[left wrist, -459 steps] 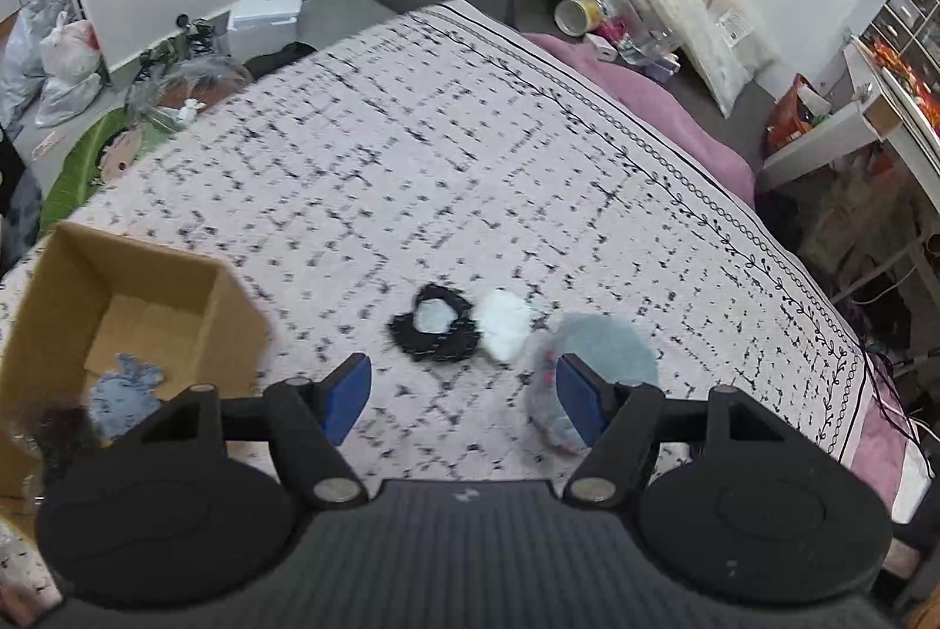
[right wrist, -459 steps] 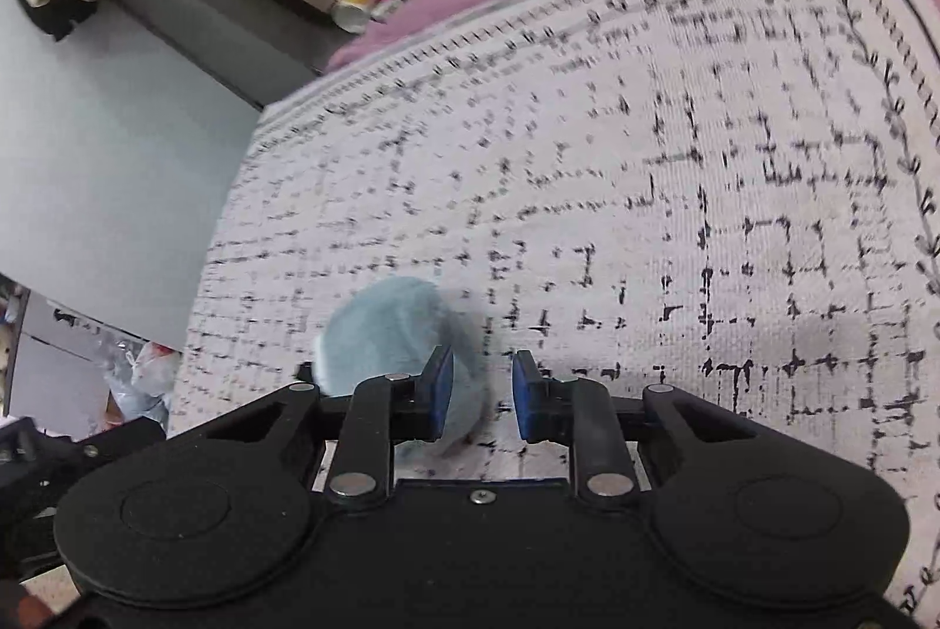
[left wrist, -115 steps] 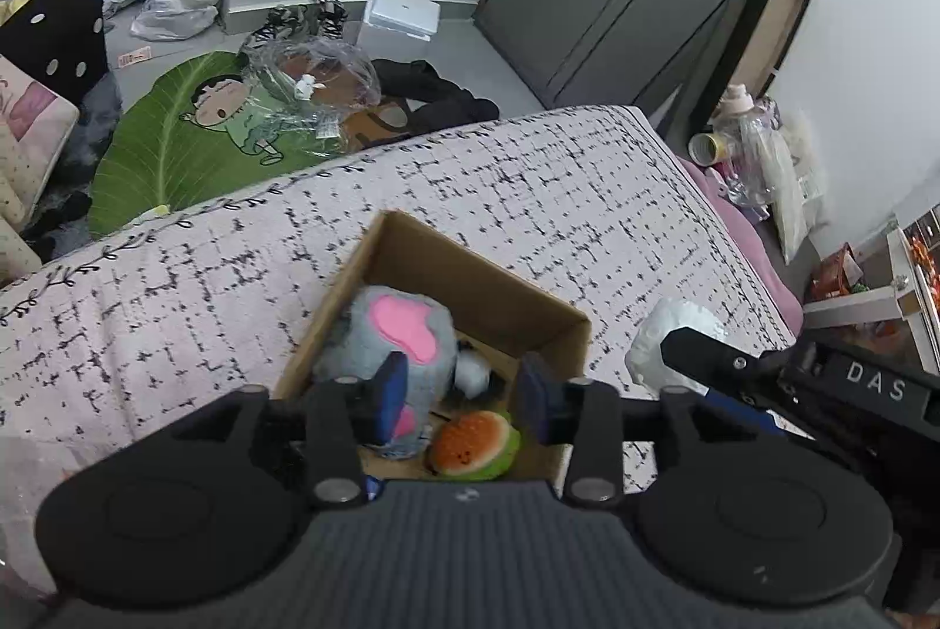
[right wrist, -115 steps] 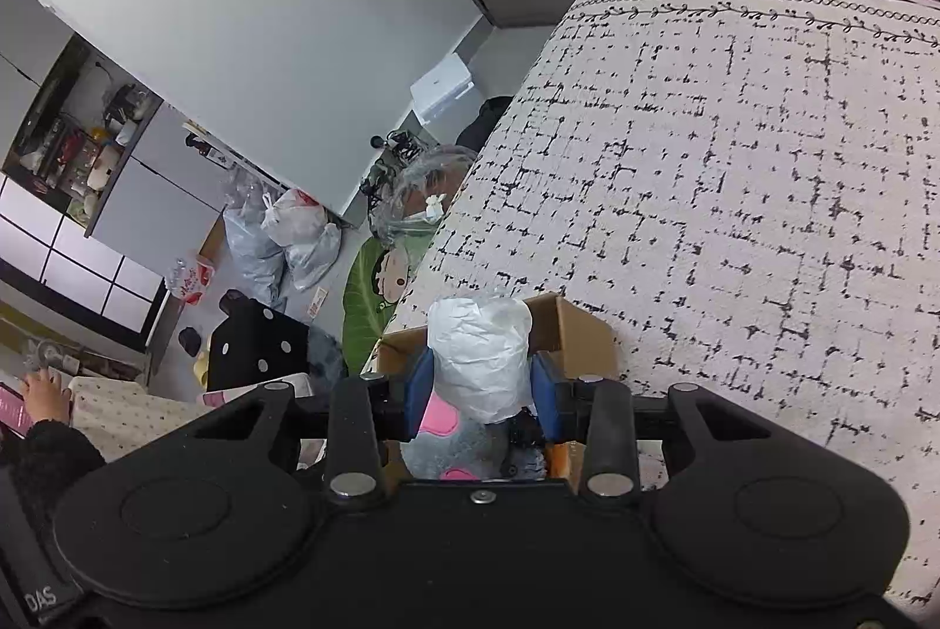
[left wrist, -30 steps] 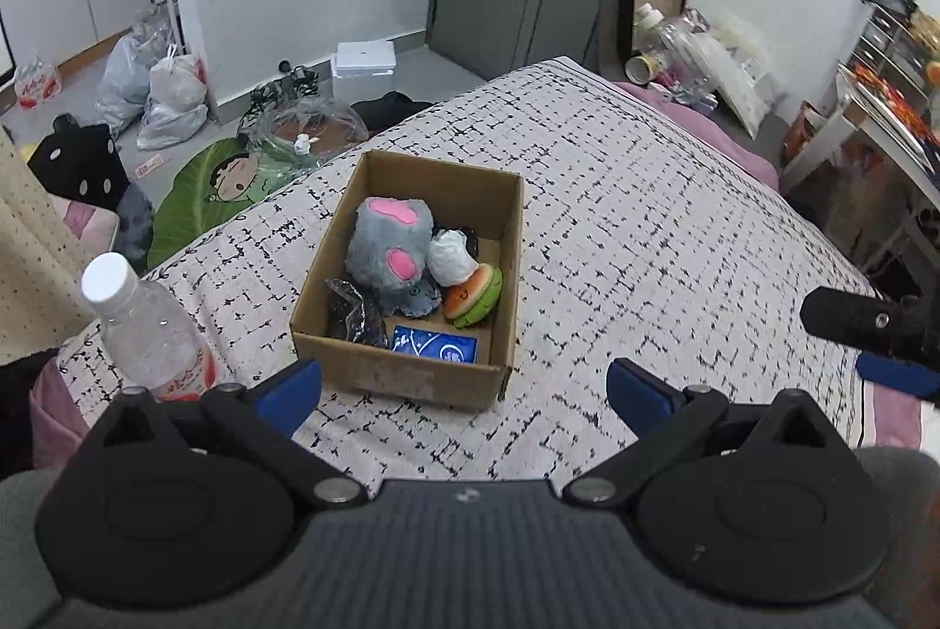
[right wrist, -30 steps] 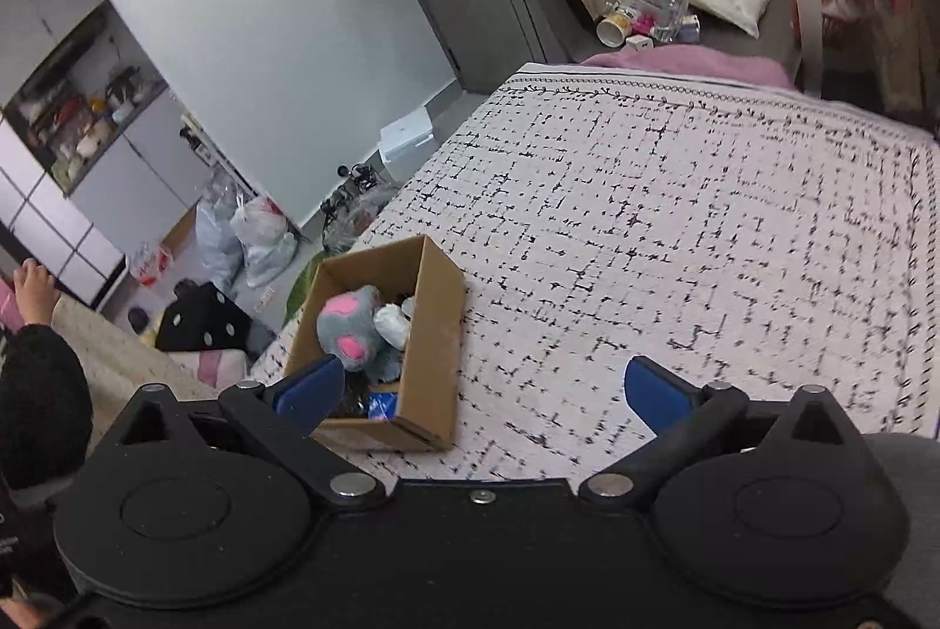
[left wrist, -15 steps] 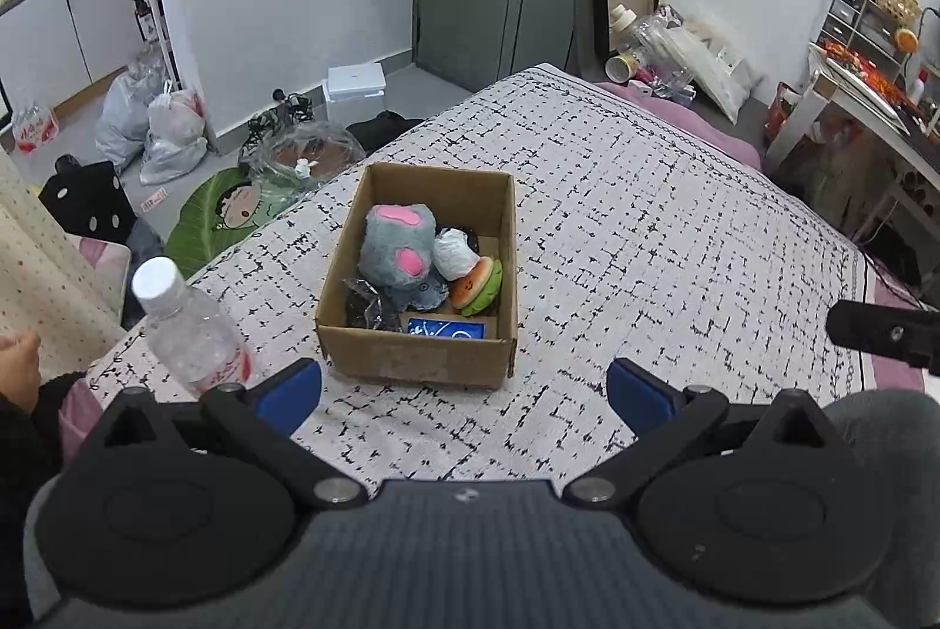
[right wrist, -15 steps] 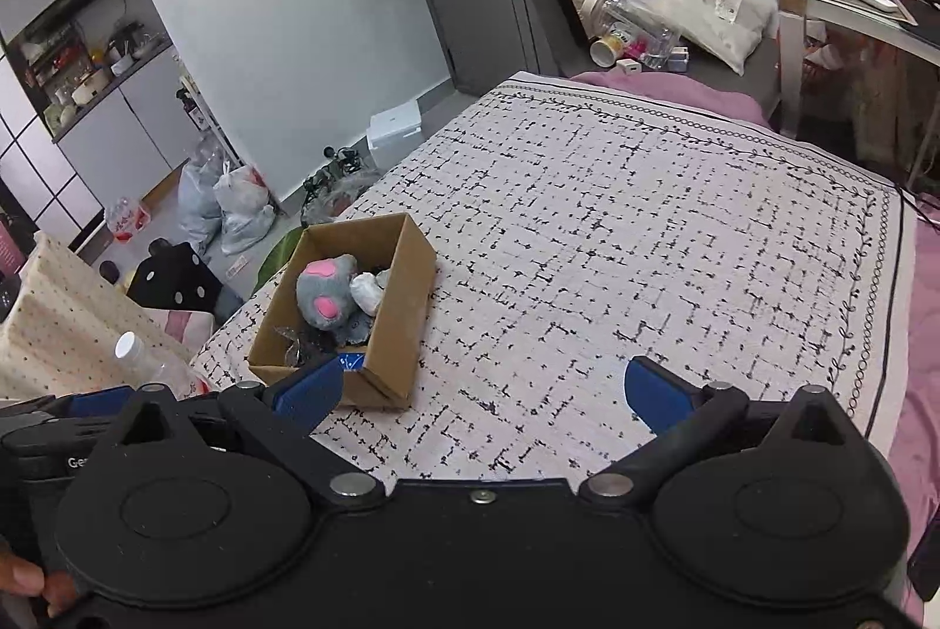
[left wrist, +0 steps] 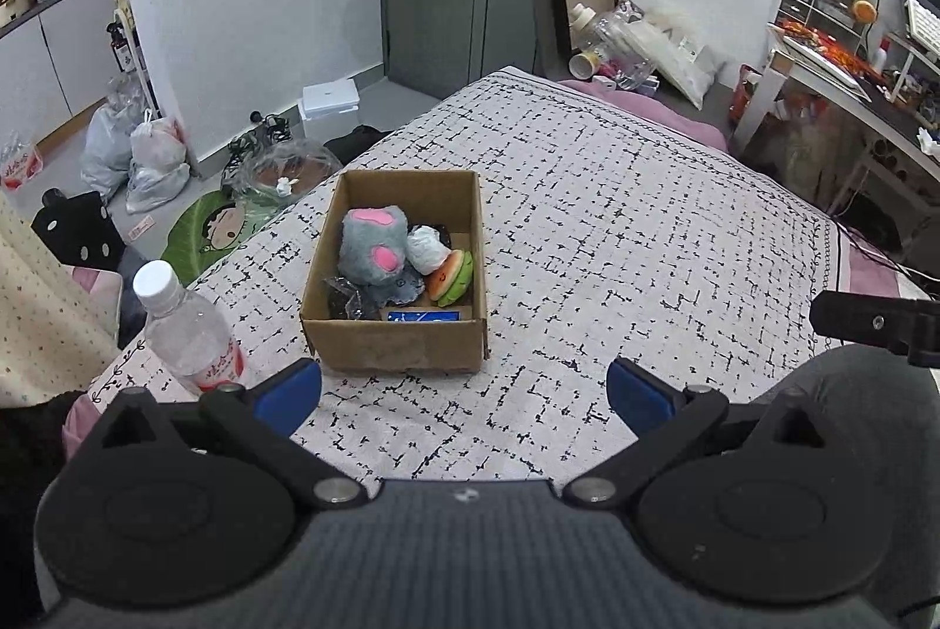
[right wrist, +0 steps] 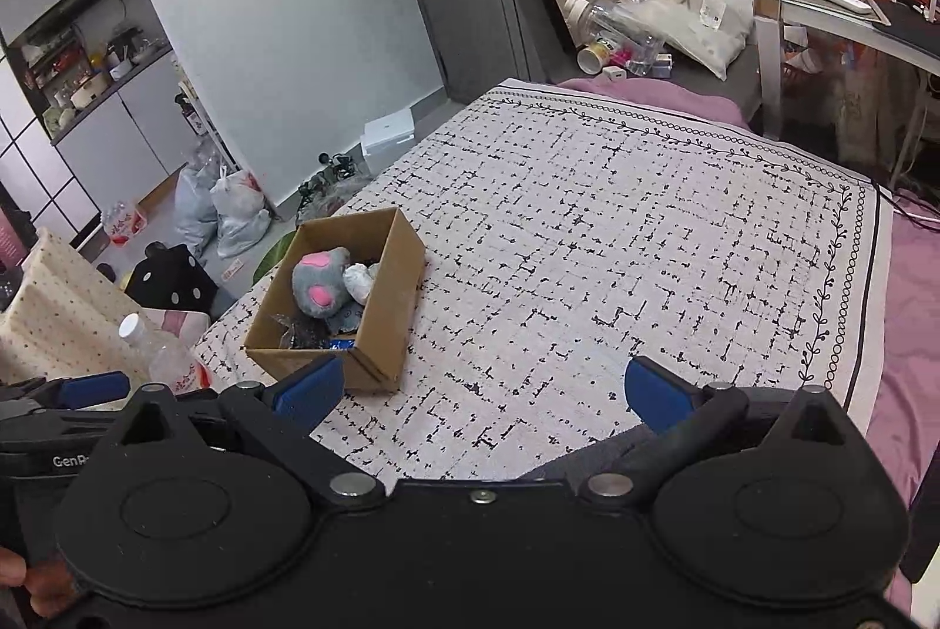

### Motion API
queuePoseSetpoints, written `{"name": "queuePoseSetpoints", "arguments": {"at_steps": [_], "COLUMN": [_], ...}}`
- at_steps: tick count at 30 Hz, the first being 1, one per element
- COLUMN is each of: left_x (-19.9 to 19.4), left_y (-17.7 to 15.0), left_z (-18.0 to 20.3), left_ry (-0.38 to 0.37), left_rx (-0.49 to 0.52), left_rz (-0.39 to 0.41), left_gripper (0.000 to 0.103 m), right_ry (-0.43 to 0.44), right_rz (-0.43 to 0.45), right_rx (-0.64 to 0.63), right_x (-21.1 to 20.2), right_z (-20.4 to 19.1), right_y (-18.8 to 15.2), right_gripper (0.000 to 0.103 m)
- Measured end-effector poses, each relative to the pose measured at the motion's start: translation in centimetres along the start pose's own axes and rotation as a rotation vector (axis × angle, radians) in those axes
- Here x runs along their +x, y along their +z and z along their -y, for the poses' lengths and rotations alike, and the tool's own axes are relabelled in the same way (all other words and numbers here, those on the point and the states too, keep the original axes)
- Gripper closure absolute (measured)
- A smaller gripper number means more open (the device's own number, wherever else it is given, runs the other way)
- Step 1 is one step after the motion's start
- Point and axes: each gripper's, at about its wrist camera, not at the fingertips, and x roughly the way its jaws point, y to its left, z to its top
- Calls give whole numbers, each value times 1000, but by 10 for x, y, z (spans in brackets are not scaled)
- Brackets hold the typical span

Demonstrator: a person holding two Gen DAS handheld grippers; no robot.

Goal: Organize soft objects

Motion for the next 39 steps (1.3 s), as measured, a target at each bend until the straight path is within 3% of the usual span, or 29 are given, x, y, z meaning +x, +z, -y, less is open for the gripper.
{"name": "queuePoseSetpoints", "arguments": {"at_steps": [21,39], "left_x": [-19,-19], "left_y": [-5,-5], "left_z": [19,25], "left_ry": [31,11], "left_rx": [17,24], "left_rz": [36,40], "left_gripper": [1,1], "right_ry": [11,-18], "right_rz": [19,18], "right_rx": [-41,-50], "right_x": [-16,-18], "right_z": [2,2], "right_y": [-11,-10], "right_gripper": [0,0]}}
